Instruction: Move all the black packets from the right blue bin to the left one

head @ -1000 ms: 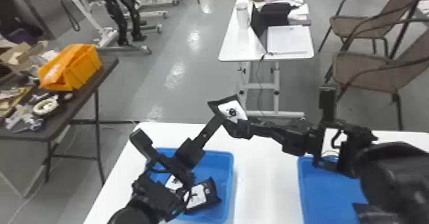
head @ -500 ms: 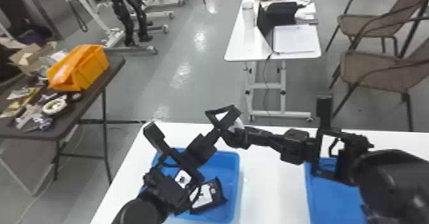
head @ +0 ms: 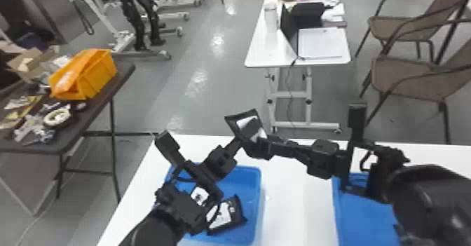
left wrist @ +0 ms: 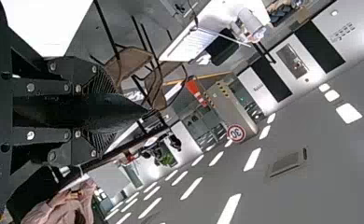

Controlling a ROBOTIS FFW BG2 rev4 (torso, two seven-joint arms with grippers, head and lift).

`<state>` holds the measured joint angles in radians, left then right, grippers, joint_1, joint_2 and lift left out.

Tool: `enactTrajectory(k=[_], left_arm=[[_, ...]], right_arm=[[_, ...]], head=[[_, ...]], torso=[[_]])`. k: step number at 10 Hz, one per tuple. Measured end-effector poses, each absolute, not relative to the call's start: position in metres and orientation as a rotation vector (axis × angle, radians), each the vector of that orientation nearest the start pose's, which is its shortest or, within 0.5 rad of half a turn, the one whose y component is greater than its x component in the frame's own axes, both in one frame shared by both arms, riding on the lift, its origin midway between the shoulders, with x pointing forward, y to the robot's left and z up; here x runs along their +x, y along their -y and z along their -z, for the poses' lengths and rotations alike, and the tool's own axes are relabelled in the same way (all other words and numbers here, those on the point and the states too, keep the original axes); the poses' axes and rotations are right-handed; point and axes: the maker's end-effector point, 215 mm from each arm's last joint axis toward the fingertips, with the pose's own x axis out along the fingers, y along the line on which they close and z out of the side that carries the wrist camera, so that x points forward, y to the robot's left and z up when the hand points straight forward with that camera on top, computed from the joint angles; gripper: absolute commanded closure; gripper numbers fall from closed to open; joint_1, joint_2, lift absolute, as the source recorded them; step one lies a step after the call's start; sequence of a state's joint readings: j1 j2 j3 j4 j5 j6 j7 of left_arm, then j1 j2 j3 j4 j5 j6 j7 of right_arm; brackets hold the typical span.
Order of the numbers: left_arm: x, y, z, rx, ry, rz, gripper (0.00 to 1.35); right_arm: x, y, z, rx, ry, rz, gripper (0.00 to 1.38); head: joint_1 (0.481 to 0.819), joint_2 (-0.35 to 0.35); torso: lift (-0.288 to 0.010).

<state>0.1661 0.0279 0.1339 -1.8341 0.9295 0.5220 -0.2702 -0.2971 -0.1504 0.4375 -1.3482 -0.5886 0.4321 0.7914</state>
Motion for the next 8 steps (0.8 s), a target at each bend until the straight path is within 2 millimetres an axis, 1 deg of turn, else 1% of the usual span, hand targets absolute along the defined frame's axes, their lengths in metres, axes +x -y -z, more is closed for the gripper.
enactTrajectory(k=[1, 2, 3, 4, 5, 6, 7, 8], left_arm=[[0.520, -0.158, 0.340, -0.912, -0.213, 0.405, 1.22], [0.521, -0.161, 0.339, -0.907, -0.204, 0.397, 1.22], [0.522, -0.172, 0.343, -0.858, -0.194, 0.367, 1.22], [0.522, -0.199, 0.354, -0.748, -0.176, 0.290, 1.22], [0.516, -0.236, 0.373, -0.603, -0.173, 0.154, 1.22], [0.503, -0.267, 0.394, -0.468, -0.190, 0.039, 1.22], [0.481, -0.302, 0.421, -0.297, -0.237, -0.070, 1.22], [0.458, -0.334, 0.442, -0.123, -0.291, -0.150, 1.22]], right_arm=[[0.496, -0.075, 0.366, 0.437, -0.383, -1.211, 0.49], [0.498, -0.072, 0.367, 0.433, -0.375, -1.203, 0.06], [0.504, -0.063, 0.366, 0.423, -0.349, -1.175, 0.07], [0.519, -0.042, 0.361, 0.381, -0.301, -1.086, 0.16], [0.537, -0.005, 0.357, 0.307, -0.253, -0.938, 0.20], [0.543, 0.035, 0.357, 0.252, -0.226, -0.805, 0.20], [0.542, 0.080, 0.364, 0.221, -0.216, -0.670, 0.21], [0.534, 0.116, 0.373, 0.212, -0.223, -0.568, 0.21]], head=[[0.695, 0.249], [0.695, 0.247], [0.695, 0.248], [0.695, 0.250], [0.695, 0.247], [0.695, 0.243], [0.695, 0.236], [0.695, 0.238]], torso=[[0.000], [0.000], [0.000], [0.000], [0.000], [0.000], [0.000], [0.000]])
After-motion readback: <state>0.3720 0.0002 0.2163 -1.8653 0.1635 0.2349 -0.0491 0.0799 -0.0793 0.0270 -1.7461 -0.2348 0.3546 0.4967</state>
